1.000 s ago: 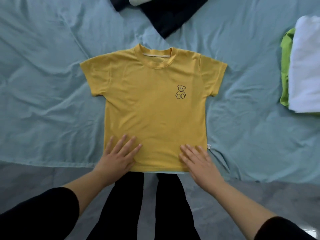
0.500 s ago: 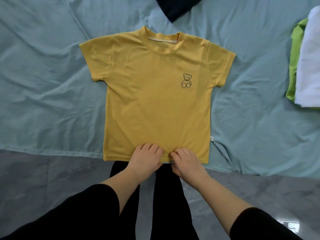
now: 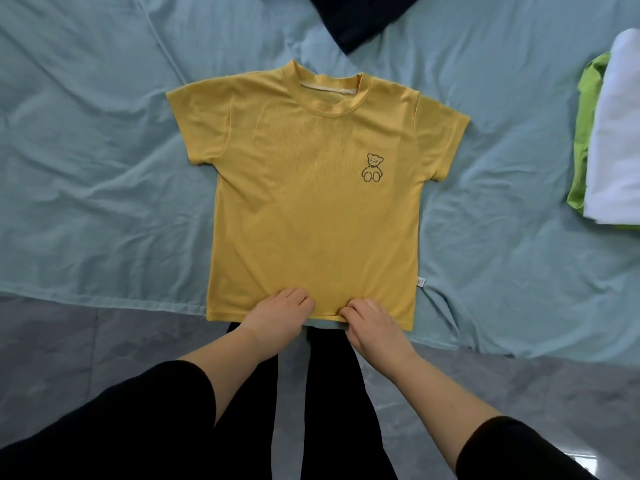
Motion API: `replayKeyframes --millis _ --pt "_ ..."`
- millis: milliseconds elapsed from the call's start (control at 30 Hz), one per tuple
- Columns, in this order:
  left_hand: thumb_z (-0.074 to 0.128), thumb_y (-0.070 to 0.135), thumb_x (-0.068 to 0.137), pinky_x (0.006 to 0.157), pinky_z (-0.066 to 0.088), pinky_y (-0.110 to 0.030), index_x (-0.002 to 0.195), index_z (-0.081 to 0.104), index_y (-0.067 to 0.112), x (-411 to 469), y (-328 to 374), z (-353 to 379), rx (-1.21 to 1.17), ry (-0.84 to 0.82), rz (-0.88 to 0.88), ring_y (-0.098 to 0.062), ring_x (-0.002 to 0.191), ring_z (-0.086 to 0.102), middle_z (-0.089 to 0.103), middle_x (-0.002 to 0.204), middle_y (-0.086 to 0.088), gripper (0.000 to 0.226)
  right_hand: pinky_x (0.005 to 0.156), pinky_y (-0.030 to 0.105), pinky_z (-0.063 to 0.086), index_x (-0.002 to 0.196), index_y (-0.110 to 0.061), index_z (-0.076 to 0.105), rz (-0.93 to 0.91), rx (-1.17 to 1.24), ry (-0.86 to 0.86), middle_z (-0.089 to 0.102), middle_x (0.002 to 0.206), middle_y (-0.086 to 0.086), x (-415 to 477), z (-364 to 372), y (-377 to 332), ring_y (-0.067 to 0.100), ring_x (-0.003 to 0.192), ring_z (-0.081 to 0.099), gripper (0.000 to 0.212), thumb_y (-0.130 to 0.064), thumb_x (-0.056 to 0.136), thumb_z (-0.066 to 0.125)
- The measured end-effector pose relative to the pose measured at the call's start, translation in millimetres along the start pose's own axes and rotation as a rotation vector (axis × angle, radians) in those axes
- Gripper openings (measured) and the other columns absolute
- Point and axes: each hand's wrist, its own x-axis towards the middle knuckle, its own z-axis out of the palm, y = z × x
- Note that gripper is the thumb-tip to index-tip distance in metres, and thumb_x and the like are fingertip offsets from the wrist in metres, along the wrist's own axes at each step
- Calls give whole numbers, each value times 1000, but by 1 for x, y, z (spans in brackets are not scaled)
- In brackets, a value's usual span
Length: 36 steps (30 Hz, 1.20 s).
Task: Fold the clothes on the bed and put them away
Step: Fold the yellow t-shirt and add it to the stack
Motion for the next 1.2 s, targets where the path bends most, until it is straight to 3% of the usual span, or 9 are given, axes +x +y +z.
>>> replayKeyframes --millis 100,200,333,633,833,967,1067,1200 --pt "44 20 98 82 42 -28 109 56 15 -4 -7 -4 -193 -62 -176 -19 105 50 54 111 -1 17 70 34 52 95 -9 67 84 35 -38 61 92 4 2 -4 -5 23 83 59 16 -12 80 69" --pt "54 28 96 74 44 -25 99 63 20 -3 -17 -14 -414 -118 -322 -13 94 55 60 100 5 12 78 32 46 98 -11 63 142 71 -99 57 99 3 7 -6 -5 21 93 52 17 -25 92 58" --pt "65 31 90 76 48 -22 90 67 24 3 -27 -21 -617 -211 -419 -9 86 59 62 87 11 8 84 31 43 101 -12 64 212 147 -162 54 101 1 16 -10 -3 19 98 48 23 -29 97 50" --pt "65 36 90 73 40 -20 91 63 24 14 -35 -29 -655 -275 -449 -9 85 55 59 88 10 12 85 32 44 96 -15 66 297 236 -271 54 98 -2 28 -17 3 18 99 50 23 -35 95 55" --pt "56 33 95 70 45 -26 99 60 24 11 -29 -28 -535 -226 -408 -12 84 57 60 89 11 10 78 29 40 95 -21 59 273 94 -252 49 97 -5 26 -11 -2 15 95 45 34 -52 84 60" --pt "54 31 96 71 47 -27 102 62 22 9 -27 -27 -529 -195 -407 -14 86 60 66 95 6 14 73 31 43 94 -15 62 178 -19 -190 55 95 1 22 -9 -6 20 92 52 24 -36 85 58" --pt "54 30 96 74 49 -30 103 63 21 10 -26 -29 -538 -194 -413 -15 88 60 66 96 5 14 61 30 46 82 -12 67 116 -86 -148 58 82 3 17 -11 -7 22 76 59 12 -18 72 69" --pt "55 35 94 69 45 -27 103 62 24 10 -22 -26 -482 -194 -400 -14 88 59 65 99 6 16 59 30 48 79 -13 68 133 -81 -127 59 79 1 17 -12 -9 20 73 58 9 -17 72 71"
